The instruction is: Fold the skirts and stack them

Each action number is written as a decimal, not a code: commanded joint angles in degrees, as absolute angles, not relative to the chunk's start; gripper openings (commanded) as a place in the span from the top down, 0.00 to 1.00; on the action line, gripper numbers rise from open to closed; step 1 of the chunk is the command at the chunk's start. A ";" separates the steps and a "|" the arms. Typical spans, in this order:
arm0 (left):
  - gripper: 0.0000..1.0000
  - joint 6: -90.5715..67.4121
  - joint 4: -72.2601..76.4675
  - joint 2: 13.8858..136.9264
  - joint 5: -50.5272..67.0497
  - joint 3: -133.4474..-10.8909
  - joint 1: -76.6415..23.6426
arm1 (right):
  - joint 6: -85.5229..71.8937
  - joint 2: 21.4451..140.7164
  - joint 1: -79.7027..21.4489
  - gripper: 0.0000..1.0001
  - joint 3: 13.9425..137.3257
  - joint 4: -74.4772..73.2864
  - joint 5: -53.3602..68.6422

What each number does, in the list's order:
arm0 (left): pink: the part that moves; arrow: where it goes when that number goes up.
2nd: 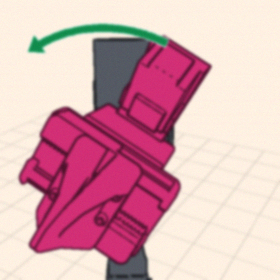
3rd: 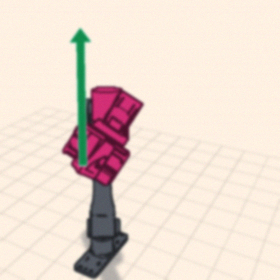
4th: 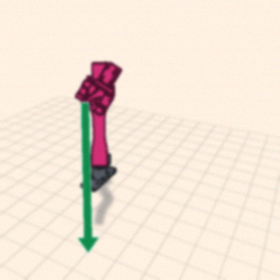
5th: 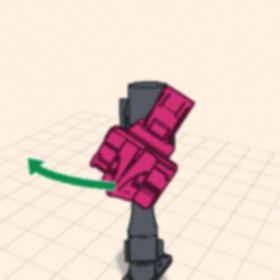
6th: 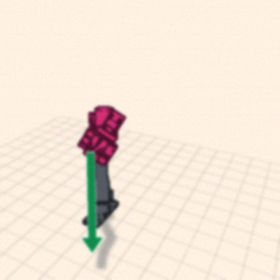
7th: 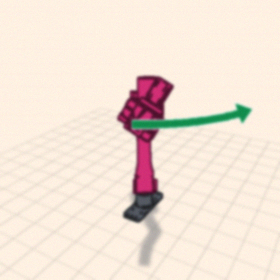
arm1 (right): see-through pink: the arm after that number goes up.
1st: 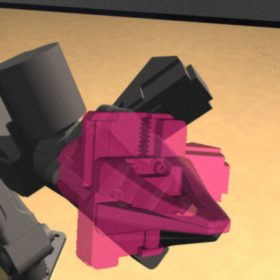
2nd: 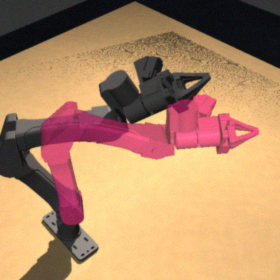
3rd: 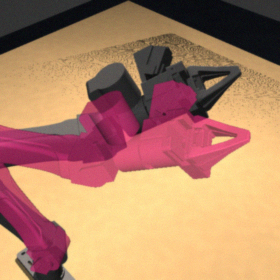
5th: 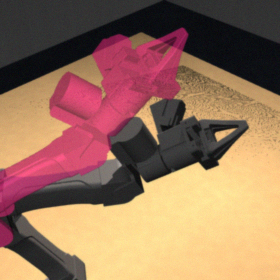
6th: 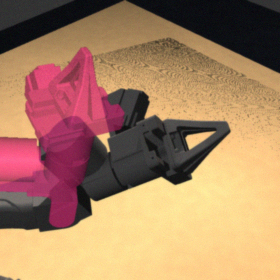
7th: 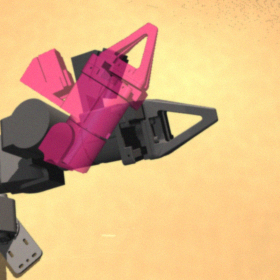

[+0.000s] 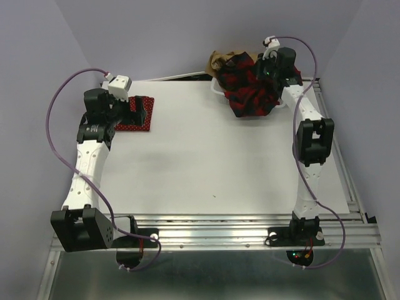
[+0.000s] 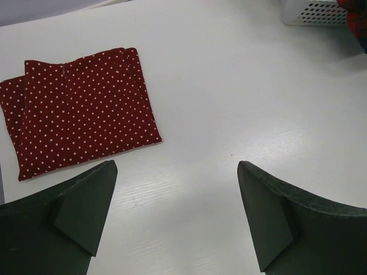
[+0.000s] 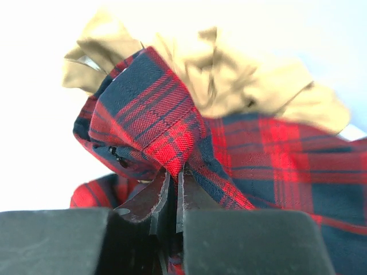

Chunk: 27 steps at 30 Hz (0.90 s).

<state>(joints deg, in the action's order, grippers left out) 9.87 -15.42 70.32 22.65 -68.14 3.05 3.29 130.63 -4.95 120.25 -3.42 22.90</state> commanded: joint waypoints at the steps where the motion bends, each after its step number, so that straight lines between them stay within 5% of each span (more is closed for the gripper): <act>1: 0.01 8.88 -13.45 71.10 24.34 -70.13 2.81 | 0.18 119.10 -5.10 0.99 128.48 6.68 21.97; 9: 0.01 8.61 -13.62 72.77 26.63 -72.59 2.81 | -6.93 111.82 -5.10 0.99 131.84 6.50 26.79; 19: 0.08 15.38 -19.94 72.51 33.30 -76.20 2.81 | -19.75 92.37 -5.10 0.99 115.05 3.79 30.50; 27: 0.12 21.00 -25.83 70.75 39.02 -74.27 2.55 | -32.16 78.67 -10.53 0.99 78.70 1.06 30.41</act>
